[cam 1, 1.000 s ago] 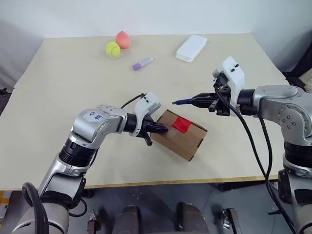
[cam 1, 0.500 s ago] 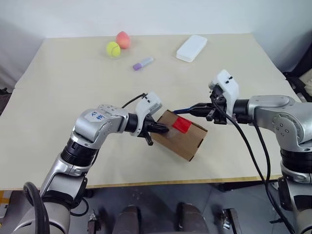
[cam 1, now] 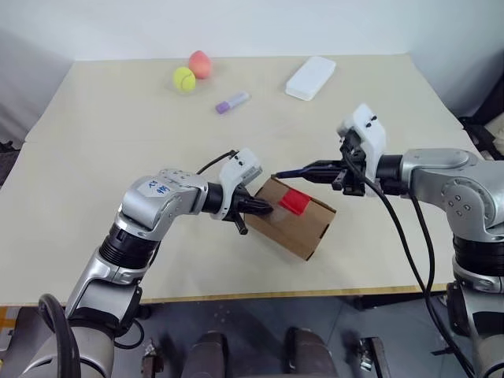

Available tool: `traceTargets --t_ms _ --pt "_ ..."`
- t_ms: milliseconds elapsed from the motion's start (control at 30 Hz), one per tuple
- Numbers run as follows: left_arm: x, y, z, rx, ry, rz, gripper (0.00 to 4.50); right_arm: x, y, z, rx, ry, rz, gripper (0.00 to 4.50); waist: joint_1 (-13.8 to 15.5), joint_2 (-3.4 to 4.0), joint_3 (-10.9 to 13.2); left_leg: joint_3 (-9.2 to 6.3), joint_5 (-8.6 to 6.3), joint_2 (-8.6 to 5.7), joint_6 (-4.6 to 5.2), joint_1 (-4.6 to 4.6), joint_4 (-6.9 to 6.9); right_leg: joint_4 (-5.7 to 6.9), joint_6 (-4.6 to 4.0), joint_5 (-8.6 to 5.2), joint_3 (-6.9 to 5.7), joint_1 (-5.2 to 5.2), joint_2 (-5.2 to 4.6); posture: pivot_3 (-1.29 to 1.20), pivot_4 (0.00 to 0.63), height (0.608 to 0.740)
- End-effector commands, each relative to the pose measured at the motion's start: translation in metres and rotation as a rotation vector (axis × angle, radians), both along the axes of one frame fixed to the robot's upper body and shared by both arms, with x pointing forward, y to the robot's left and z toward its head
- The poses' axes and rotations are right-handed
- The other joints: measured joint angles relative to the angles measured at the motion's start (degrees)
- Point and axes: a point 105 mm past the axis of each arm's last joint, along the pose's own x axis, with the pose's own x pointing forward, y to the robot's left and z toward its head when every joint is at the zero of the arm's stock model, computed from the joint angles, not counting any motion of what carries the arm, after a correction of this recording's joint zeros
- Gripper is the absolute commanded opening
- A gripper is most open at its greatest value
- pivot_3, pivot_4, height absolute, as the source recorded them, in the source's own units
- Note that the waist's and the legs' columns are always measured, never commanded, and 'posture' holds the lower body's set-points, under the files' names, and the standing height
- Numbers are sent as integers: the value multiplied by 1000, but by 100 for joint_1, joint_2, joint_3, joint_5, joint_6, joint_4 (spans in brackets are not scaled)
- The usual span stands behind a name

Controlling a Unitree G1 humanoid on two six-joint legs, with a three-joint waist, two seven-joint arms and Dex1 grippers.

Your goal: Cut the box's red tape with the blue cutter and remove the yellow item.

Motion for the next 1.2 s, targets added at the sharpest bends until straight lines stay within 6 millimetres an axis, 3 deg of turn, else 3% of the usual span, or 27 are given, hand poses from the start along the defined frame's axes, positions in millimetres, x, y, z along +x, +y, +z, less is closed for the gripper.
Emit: traceTargets --t_ms 33,200,667,1200 --pt "3 2 2 5 -10 14 0 1 -7 2 -34 -40 -15 161 0 0 0 0 0 0 0 0 0 1 0 0 0 0 0 0 150 740" --pt "3 2 2 4 -14 19 0 0 -12 -4 -69 -28 -23 161 1 0 0 0 0 0 0 0 1 0 0 0 0 0 0 0 150 740" --pt "4 -2 -7 66 31 55 0 -15 -18 4 -143 6 7 161 108 0 0 0 -1 0 2 0 7 -3 0 0 0 4 0 0 150 740" --pt "3 -15 -28 200 131 126 0 -25 -10 6 -181 123 -7 161 148 -5 -4 -1 -4 -1 7 6 13 -7 0 0 0 19 0 0 150 740"
